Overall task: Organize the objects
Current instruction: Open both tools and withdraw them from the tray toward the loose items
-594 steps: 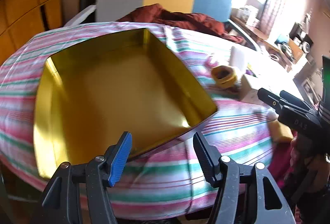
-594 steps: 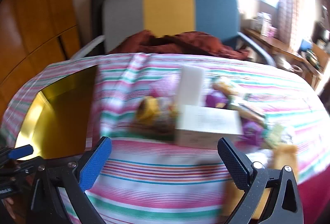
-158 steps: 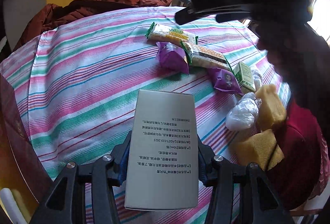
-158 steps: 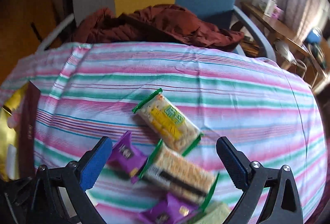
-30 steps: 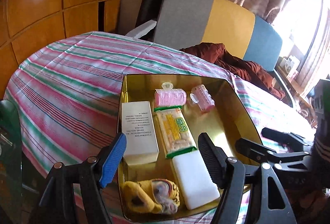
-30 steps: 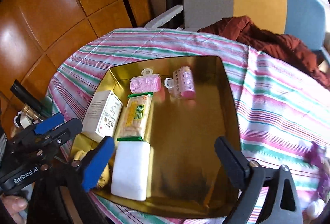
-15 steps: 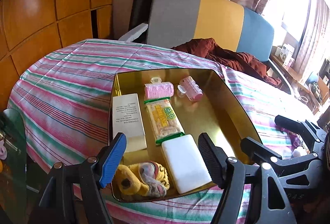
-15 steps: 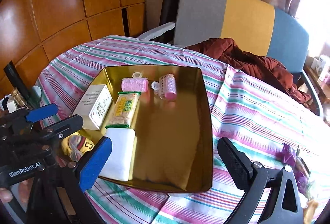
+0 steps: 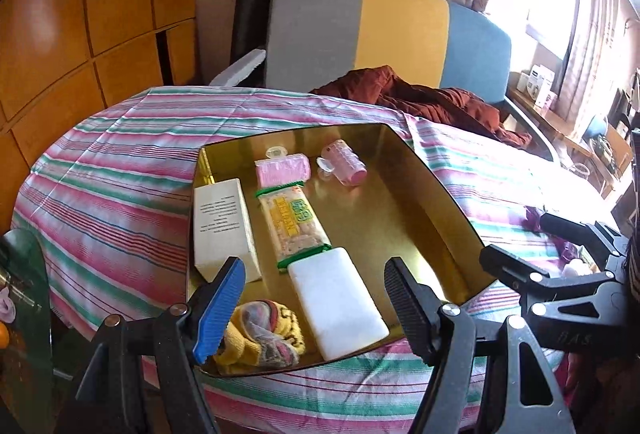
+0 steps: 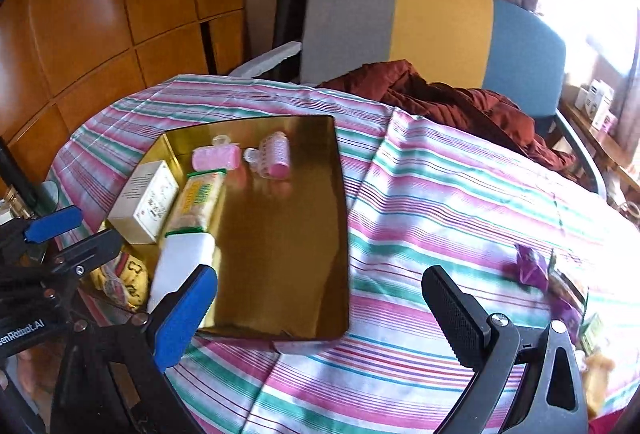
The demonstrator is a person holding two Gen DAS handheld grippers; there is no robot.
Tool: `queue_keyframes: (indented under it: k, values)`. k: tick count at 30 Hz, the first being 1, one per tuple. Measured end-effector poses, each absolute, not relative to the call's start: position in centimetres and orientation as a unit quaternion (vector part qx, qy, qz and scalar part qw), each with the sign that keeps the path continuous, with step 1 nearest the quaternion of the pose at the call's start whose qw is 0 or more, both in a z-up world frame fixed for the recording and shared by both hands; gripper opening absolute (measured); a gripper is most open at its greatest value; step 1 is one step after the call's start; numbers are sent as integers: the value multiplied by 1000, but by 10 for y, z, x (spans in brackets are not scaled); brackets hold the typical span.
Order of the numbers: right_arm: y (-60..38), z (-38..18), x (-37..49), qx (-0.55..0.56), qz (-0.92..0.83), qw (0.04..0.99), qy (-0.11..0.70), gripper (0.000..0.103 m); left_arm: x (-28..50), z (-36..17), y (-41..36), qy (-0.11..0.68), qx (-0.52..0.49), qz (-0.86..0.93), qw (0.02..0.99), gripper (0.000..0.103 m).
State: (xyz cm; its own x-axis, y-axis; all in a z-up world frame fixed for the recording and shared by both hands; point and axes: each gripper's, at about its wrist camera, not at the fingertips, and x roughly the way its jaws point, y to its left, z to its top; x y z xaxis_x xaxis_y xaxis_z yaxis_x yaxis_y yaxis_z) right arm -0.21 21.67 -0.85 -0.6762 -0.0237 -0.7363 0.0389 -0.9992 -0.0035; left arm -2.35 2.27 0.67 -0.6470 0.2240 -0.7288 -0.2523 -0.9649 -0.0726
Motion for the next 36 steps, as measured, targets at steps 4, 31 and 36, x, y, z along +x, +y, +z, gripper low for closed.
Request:
queue_keyframes:
  k: [4,31,36]
  values:
    - [235,-10,3,404,-915,-1,-1,103,-21,6,31,26,-402,904,144,73]
    - [508,-14,107,378,-861,-257,-221,103,-2,-18,139,92,-445,845,283,73]
    - [541,-15,140,288,-855,-244,-354,103,1,-25,163,111,-455,830,302,73]
